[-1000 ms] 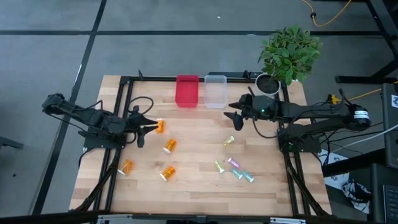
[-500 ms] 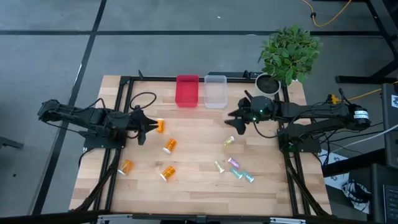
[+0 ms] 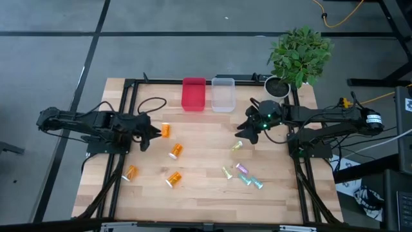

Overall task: Pick and place medicine bottles into bin by pill shape (circle, oval)
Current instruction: Move the large orange pill bottles to the middle of the table

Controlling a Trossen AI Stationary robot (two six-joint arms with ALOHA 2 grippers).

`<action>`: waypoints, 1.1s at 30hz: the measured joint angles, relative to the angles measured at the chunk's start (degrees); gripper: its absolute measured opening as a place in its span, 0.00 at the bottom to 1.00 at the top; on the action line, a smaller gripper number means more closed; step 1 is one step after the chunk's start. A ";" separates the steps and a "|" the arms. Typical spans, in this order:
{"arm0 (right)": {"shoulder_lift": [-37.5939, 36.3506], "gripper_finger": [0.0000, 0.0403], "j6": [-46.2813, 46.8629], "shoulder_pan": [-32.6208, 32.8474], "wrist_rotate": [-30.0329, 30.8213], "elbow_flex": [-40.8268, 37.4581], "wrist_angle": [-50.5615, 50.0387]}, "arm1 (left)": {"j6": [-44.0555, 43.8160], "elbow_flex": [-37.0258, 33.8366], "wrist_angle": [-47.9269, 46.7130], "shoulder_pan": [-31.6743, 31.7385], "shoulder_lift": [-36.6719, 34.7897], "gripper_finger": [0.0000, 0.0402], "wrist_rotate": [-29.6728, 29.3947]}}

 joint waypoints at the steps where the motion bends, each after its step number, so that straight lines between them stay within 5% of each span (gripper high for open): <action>1: 0.00 0.67 -0.13 0.00 0.01 0.01 0.15 | 0.13 0.00 -0.20 0.00 0.00 0.22 0.02; 16: 0.00 0.67 -3.05 0.04 1.73 0.01 -0.26 | 4.05 0.00 0.28 0.00 0.00 0.22 -2.31; 26: 0.00 0.67 -11.77 0.02 13.41 0.00 -0.22 | 3.93 -0.02 0.34 0.00 0.12 0.22 -5.65; 33: 0.00 0.67 -11.14 0.02 13.55 0.00 -0.27 | -0.55 -0.07 6.22 -1.60 4.00 0.22 -7.99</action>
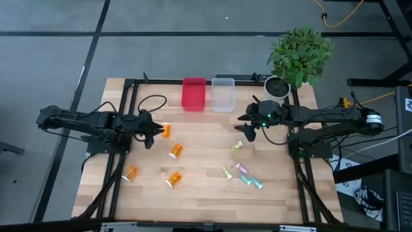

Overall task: Pick and place medicine bottles into bin by pill shape (circle, oval)
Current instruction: Move the large orange pill bottles to the middle of the table

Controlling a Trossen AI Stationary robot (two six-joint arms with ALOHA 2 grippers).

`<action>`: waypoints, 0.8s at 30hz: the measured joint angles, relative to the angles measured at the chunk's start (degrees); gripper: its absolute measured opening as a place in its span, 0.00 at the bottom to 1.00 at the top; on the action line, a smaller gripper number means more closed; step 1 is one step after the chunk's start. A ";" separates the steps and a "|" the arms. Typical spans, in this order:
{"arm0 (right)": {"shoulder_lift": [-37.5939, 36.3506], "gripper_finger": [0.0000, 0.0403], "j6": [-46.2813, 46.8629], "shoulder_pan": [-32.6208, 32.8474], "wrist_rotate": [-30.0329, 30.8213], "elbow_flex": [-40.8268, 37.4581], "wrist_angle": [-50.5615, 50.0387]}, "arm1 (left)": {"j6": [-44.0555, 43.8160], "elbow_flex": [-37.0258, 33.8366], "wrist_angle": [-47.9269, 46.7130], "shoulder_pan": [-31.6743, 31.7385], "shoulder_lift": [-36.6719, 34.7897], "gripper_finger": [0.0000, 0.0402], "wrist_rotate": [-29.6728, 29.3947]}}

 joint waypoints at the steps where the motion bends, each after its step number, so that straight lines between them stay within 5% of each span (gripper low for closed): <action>1: 0.00 0.67 -0.55 0.00 0.01 -0.05 0.06 | 1.34 0.00 0.73 -0.47 0.66 0.22 -0.01; 8: -0.02 0.67 -0.17 0.01 0.07 -3.17 1.50 | 3.79 0.00 -0.74 -3.50 4.94 0.22 0.06; 13: -0.02 0.67 6.61 0.02 0.16 -5.98 1.90 | -4.93 0.00 -5.28 -4.95 5.94 0.22 2.10; 24: 0.00 0.67 10.02 0.02 0.12 -7.87 3.68 | -41.84 0.00 -16.62 -13.25 6.77 0.22 36.62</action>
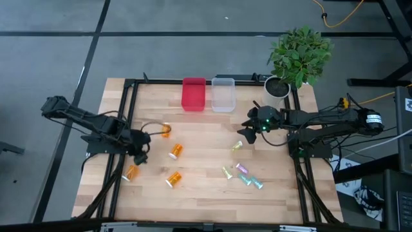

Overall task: Pick and place medicine bottles into bin by pill shape (circle, oval)
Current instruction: Move the large orange pill bottles to the middle of the table

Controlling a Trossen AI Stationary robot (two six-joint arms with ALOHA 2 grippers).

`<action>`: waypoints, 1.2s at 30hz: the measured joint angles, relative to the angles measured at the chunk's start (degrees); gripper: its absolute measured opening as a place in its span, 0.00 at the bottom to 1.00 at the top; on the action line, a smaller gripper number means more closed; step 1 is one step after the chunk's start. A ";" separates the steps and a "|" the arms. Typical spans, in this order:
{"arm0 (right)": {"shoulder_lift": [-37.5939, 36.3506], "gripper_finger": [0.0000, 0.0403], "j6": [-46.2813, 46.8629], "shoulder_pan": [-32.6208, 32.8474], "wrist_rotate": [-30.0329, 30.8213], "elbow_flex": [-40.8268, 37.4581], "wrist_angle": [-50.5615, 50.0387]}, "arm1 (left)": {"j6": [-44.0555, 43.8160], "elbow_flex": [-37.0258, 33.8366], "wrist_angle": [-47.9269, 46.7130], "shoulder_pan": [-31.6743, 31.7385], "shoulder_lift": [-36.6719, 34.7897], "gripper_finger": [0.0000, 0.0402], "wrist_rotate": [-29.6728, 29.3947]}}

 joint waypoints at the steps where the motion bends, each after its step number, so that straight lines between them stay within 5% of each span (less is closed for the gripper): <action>1: 0.00 0.67 0.00 0.00 0.00 0.00 0.87 | -2.55 0.00 -0.03 -1.26 0.12 0.22 2.59; 4: -0.02 0.67 -0.01 0.00 0.00 0.00 2.35 | -11.18 0.00 -0.05 -5.82 0.26 0.22 6.56; 16: -0.02 0.67 -0.57 -0.01 -0.11 0.00 4.19 | -37.04 0.00 -4.55 -21.79 3.45 0.22 7.38; 27: -0.02 0.67 -0.35 0.00 -0.09 0.00 4.14 | -40.43 0.11 -2.44 -25.45 12.56 0.22 11.64; 36: -0.02 0.67 0.02 0.00 -0.07 0.00 4.16 | -33.72 -0.04 -2.80 -25.42 19.36 0.22 3.75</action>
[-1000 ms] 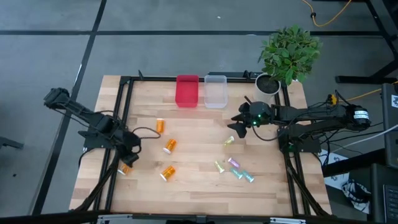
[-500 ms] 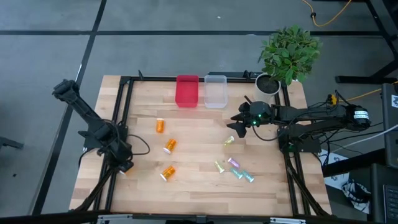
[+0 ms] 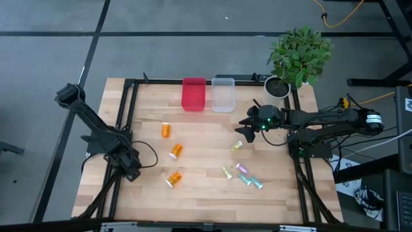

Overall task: Pick and place medicine bottles into bin by pill shape (circle, oval)
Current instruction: Move the large orange pill bottles to the middle of the table

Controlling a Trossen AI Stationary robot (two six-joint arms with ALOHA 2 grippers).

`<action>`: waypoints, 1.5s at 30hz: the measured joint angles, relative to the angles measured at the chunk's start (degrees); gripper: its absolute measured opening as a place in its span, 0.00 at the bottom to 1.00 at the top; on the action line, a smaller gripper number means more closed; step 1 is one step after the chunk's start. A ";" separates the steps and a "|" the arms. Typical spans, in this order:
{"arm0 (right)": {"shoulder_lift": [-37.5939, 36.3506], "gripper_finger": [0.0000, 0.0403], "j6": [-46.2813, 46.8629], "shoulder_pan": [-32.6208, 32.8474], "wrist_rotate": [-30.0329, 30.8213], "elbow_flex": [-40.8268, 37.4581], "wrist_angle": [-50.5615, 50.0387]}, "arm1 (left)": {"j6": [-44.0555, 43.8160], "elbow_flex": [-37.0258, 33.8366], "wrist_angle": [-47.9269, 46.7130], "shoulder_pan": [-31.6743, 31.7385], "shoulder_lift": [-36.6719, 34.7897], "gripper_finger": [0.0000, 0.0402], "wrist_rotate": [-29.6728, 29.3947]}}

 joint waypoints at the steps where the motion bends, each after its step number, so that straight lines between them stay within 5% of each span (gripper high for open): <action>1: 0.00 0.67 0.00 0.00 0.00 0.00 0.00 | 0.82 0.00 0.29 -0.02 0.54 0.22 -1.78; 8: 0.00 0.67 -0.02 0.00 0.00 0.00 0.02 | 11.17 0.02 4.94 4.15 3.82 0.22 -15.84; 14: 0.00 0.67 -0.09 0.00 0.00 0.00 0.02 | 28.38 0.04 8.35 12.52 7.24 0.22 -27.09; 18: 0.00 0.67 -0.07 -0.02 0.00 0.00 0.00 | 38.44 0.39 8.90 18.98 9.92 0.22 -25.39; 22: 0.00 0.67 -0.28 -0.01 0.00 0.00 -0.06 | 38.93 0.42 8.53 23.25 10.58 0.22 -20.57; 29: 0.00 0.67 -0.46 -0.02 0.00 0.00 -0.08 | 44.58 0.28 7.77 26.62 10.28 0.22 -22.37; 35: 0.00 0.67 -0.48 -0.02 0.03 0.00 -0.04 | 54.68 0.34 12.42 32.17 10.39 0.22 -30.66; 40: 0.02 0.67 -0.47 -0.02 0.07 0.00 0.00 | 69.04 5.19 22.41 35.68 11.77 0.22 -44.84; 45: 0.02 0.67 -0.48 -0.02 0.04 0.00 0.31 | 80.09 12.58 27.55 37.87 14.19 0.22 -45.78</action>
